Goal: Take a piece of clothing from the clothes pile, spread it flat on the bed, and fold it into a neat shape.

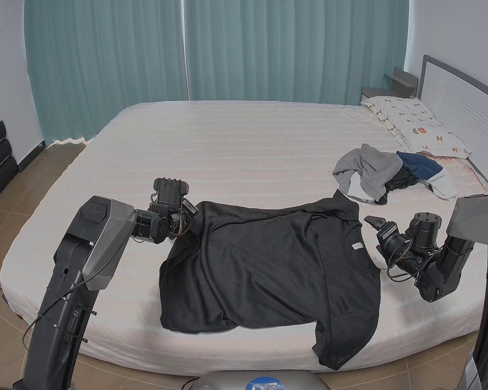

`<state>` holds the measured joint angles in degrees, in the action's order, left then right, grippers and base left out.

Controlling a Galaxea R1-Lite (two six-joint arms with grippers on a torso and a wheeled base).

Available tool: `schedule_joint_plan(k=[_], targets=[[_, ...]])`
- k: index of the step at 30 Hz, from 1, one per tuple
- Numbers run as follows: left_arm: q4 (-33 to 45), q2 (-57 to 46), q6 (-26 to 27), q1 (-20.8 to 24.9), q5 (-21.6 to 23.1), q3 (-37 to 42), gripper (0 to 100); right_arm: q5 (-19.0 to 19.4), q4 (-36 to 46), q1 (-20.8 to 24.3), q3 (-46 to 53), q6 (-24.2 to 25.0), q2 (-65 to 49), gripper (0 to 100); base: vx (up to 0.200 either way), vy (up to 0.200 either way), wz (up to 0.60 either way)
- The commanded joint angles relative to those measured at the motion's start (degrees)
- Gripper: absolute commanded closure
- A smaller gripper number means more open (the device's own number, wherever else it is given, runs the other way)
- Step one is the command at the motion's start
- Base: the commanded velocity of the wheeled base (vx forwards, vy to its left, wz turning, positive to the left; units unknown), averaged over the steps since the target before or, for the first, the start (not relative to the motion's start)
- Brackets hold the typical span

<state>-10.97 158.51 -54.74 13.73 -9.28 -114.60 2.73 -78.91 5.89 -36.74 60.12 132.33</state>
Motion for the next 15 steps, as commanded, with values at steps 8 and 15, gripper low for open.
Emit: schedule_joint_plan(k=[8,15], targets=[[-8.10,-2.16,-0.02,-3.27,-3.03,0.01,100,-0.09,-0.63,0.35,0.62,0.08,0.21,0,0.000,0.000,0.00],[-14.43,-4.27,0.24,-5.64,-3.03,0.01,100,-0.09,-1.95,0.44,1.23,-0.01,0.74,0,0.000,0.000,0.00]])
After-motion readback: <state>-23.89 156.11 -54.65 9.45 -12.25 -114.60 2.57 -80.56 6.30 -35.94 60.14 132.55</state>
